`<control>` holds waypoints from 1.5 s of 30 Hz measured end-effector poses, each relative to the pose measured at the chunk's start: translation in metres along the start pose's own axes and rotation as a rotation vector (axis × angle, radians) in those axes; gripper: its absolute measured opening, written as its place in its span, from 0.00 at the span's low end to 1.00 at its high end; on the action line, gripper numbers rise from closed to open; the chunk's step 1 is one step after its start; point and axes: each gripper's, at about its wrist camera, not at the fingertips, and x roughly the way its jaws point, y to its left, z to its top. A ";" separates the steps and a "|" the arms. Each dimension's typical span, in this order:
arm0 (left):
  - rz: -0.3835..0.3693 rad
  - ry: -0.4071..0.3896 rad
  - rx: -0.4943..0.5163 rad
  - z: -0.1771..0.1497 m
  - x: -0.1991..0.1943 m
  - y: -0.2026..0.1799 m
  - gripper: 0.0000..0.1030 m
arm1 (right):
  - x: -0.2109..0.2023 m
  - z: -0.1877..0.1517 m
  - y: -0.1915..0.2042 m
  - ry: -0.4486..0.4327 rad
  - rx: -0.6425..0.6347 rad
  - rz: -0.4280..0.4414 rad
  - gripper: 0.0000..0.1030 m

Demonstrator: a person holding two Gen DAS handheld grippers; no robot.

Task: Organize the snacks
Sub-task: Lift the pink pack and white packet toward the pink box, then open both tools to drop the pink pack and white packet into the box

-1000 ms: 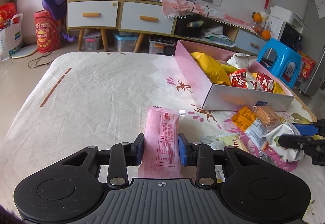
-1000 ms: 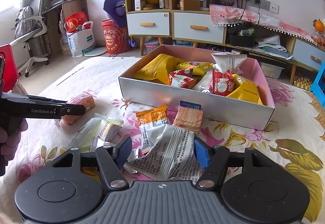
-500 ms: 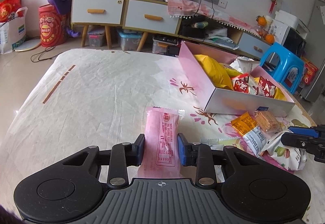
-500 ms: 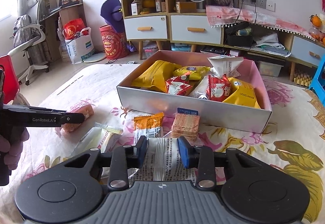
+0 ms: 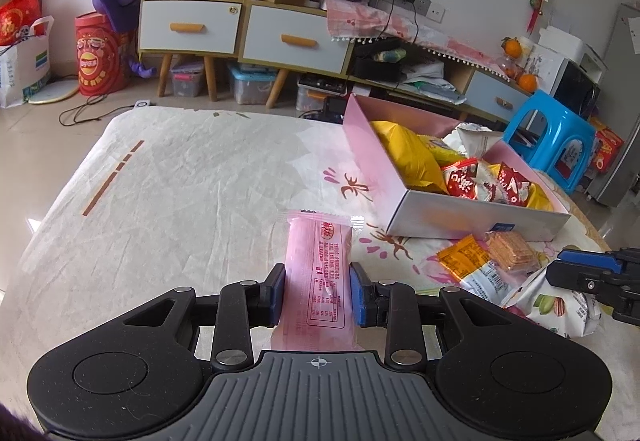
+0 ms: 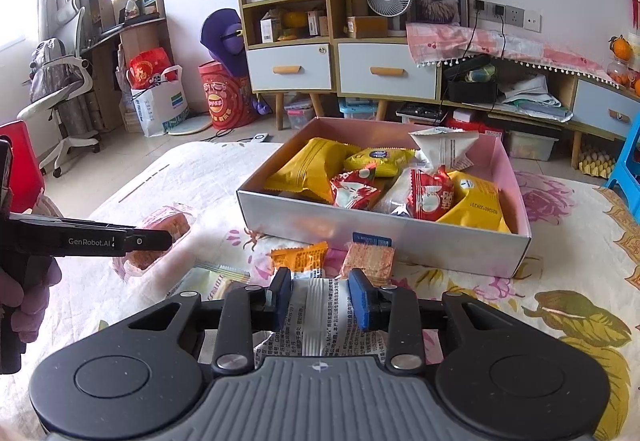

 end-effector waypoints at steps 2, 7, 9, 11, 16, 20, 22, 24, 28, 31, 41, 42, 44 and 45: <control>-0.003 -0.001 0.005 0.002 -0.001 -0.003 0.29 | 0.000 0.000 0.000 -0.001 0.000 -0.001 0.22; -0.009 -0.002 0.022 0.004 -0.004 -0.011 0.29 | -0.004 0.004 0.002 -0.016 -0.007 0.000 0.21; -0.011 -0.001 0.025 0.005 -0.004 -0.014 0.28 | -0.006 0.005 0.002 -0.022 -0.008 0.000 0.21; -0.014 -0.002 0.025 0.007 -0.005 -0.017 0.29 | -0.007 0.006 0.002 -0.028 -0.005 0.001 0.21; -0.021 -0.011 0.025 0.012 -0.008 -0.025 0.28 | -0.011 0.011 0.002 -0.047 0.003 0.002 0.20; -0.026 -0.019 0.025 0.019 -0.010 -0.032 0.28 | -0.016 0.017 -0.001 -0.068 0.018 0.000 0.20; -0.030 -0.028 0.028 0.023 -0.011 -0.037 0.28 | -0.018 0.022 -0.002 -0.079 0.029 -0.003 0.21; -0.032 -0.038 0.034 0.027 -0.012 -0.042 0.29 | -0.019 0.028 -0.006 -0.092 0.045 -0.007 0.21; -0.035 -0.034 0.030 0.035 -0.010 -0.053 0.28 | -0.017 0.040 -0.012 -0.111 0.081 -0.021 0.21; -0.032 -0.025 0.014 0.040 -0.004 -0.060 0.28 | -0.014 0.049 -0.019 -0.124 0.119 -0.045 0.20; -0.036 -0.019 0.000 0.051 0.017 -0.085 0.29 | 0.002 0.066 -0.047 -0.171 0.231 -0.137 0.21; -0.036 -0.014 0.002 0.052 0.021 -0.087 0.29 | 0.004 0.066 -0.050 -0.172 0.231 -0.148 0.21; -0.034 -0.012 0.014 0.055 0.025 -0.091 0.29 | 0.009 0.066 -0.056 -0.168 0.234 -0.169 0.21; -0.034 -0.012 0.022 0.057 0.028 -0.092 0.29 | 0.012 0.066 -0.060 -0.165 0.240 -0.176 0.21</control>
